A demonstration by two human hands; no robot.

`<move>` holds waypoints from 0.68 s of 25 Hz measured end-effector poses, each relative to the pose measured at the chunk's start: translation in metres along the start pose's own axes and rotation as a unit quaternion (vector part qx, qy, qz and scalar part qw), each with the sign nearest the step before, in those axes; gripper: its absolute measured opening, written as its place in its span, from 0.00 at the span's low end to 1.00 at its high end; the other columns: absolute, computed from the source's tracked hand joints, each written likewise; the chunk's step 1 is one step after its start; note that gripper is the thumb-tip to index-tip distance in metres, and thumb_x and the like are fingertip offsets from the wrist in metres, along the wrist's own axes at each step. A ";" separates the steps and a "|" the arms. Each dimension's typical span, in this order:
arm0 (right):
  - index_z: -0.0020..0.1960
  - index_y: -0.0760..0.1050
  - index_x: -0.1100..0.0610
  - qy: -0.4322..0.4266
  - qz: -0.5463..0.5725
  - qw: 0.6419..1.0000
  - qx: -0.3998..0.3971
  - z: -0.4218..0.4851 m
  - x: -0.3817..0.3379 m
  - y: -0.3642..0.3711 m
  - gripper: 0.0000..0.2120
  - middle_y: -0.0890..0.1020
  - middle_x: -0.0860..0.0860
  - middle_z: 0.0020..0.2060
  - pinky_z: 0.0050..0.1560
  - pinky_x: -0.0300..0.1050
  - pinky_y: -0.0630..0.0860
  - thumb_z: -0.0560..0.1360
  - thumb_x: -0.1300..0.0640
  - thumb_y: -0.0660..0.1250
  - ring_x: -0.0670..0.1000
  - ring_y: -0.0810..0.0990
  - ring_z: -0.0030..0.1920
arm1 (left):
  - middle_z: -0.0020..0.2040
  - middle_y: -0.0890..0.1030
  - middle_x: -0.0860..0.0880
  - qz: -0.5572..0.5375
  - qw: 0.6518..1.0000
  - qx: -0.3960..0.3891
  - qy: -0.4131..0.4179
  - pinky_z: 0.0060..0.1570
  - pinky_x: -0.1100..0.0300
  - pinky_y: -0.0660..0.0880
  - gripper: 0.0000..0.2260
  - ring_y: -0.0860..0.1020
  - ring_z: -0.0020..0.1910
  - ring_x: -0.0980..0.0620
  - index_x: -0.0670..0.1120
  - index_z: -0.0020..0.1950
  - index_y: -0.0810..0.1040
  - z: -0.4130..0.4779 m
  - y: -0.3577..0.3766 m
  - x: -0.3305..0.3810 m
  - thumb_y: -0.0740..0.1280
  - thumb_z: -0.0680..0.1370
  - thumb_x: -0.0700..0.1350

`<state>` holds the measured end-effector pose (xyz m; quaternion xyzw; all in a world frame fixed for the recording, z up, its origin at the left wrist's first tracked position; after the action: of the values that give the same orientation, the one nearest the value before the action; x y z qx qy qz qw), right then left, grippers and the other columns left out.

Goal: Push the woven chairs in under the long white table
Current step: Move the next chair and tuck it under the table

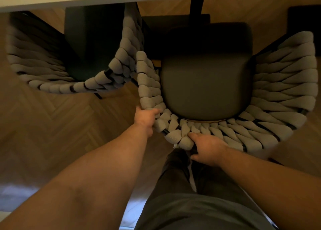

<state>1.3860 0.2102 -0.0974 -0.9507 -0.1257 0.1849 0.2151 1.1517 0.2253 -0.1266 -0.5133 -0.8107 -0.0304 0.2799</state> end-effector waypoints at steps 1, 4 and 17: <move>0.84 0.53 0.46 -0.009 0.001 1.000 -0.002 0.001 0.005 -0.001 0.42 0.71 0.48 0.77 0.71 0.52 0.74 0.78 0.46 0.73 0.53 0.74 0.73 | 0.63 0.81 0.46 -0.034 0.999 0.006 -0.026 0.58 0.40 0.82 0.31 0.82 0.58 0.41 0.49 0.78 0.70 0.003 0.002 0.000 0.75 0.77 0.36; 0.85 0.51 0.44 -0.041 -0.013 0.999 -0.022 0.004 0.018 -0.005 0.44 0.67 0.47 0.80 0.75 0.52 0.71 0.77 0.51 0.73 0.52 0.71 0.76 | 0.55 0.82 0.44 -0.031 0.998 0.043 -0.032 0.54 0.40 0.83 0.20 0.82 0.53 0.40 0.48 0.64 0.77 -0.002 0.005 0.004 0.70 0.76 0.30; 0.85 0.51 0.42 -0.057 0.022 0.997 0.044 -0.032 0.082 -0.048 0.40 0.66 0.45 0.80 0.70 0.47 0.72 0.79 0.49 0.68 0.50 0.72 0.74 | 0.51 0.84 0.43 0.020 0.988 0.125 0.094 0.50 0.42 0.84 0.15 0.83 0.49 0.41 0.46 0.56 0.83 -0.035 0.029 0.104 0.73 0.73 0.31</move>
<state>1.4648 0.2662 -0.0731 -0.9307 -0.1089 0.2489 0.2448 1.1581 0.3120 -0.0536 -0.4853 -0.7680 0.0286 0.4169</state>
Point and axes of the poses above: each hand's wrist, its own z-axis towards the middle knuckle, its own y-axis out of the palm, x = y × z, the point moved 5 cm from there along z, towards the middle knuckle
